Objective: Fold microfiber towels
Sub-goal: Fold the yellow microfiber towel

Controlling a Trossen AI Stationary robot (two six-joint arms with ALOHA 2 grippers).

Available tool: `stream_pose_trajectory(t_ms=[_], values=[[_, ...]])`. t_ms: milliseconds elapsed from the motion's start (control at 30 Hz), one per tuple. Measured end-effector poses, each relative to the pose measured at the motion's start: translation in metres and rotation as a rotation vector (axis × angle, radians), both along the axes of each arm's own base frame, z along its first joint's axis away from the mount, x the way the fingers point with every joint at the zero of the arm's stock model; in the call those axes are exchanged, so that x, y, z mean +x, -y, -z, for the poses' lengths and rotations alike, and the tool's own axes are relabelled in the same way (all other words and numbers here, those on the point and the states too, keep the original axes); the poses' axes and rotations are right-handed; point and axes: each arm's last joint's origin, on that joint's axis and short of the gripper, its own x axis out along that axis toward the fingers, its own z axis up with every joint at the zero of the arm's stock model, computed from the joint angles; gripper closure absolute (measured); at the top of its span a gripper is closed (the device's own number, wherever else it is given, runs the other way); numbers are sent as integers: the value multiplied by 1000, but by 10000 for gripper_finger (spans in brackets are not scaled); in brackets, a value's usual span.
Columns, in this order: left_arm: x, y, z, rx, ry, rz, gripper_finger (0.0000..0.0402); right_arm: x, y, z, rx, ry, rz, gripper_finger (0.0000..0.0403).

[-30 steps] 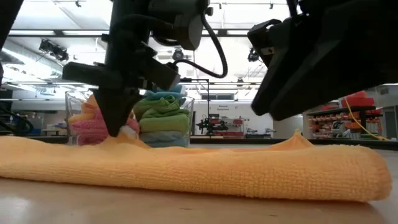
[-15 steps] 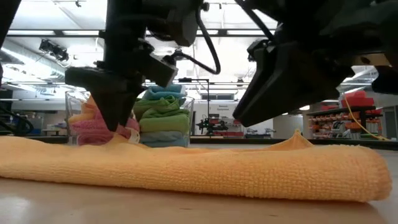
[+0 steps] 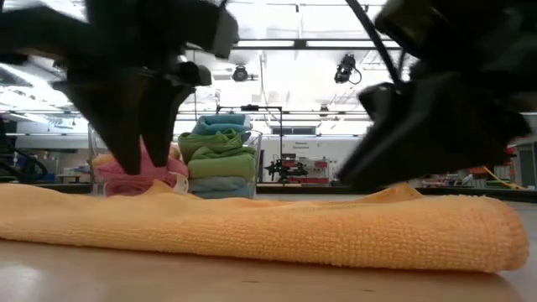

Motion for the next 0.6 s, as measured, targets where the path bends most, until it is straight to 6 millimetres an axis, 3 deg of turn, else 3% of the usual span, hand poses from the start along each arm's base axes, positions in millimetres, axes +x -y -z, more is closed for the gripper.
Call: stream_pose_trajectory(t_ms=[233, 600], values=[[-2, 31, 11, -91, 156, 49, 235, -12, 0, 8, -38, -22, 62, 313], [-11, 31, 33, -97, 174, -6, 245, -23, 8, -13, -18, -94, 96, 313]])
